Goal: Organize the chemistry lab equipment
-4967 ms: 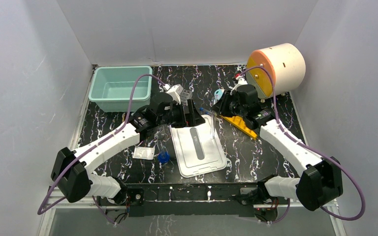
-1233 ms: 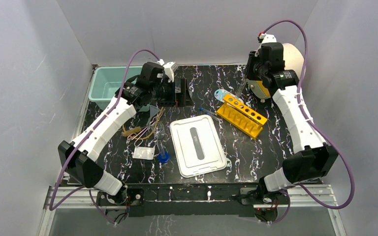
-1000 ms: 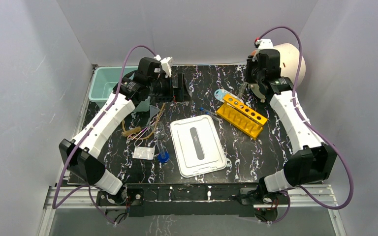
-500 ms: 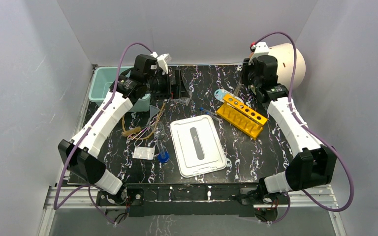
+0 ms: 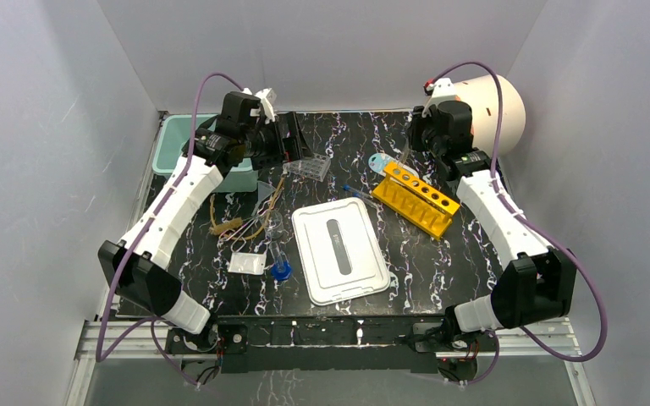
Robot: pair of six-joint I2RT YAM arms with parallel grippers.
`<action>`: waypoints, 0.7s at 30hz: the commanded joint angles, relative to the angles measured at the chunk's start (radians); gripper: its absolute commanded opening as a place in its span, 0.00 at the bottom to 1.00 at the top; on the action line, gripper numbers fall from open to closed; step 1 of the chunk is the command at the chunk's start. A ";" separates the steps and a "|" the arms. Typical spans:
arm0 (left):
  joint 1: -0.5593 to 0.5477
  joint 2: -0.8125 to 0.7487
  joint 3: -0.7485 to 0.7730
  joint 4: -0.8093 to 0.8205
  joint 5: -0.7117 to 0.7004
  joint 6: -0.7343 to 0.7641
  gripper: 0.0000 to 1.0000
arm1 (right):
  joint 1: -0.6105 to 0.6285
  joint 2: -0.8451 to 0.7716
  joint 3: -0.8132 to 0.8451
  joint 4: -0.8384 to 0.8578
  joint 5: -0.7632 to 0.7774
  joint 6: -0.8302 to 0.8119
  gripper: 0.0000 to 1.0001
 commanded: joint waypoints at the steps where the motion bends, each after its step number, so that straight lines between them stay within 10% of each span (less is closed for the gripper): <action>1: 0.009 -0.039 -0.020 -0.006 -0.005 -0.014 0.98 | 0.008 -0.003 -0.028 0.075 -0.004 -0.014 0.23; 21: 0.010 -0.062 -0.054 0.027 0.053 0.013 0.98 | 0.041 0.092 -0.070 0.133 0.037 -0.053 0.23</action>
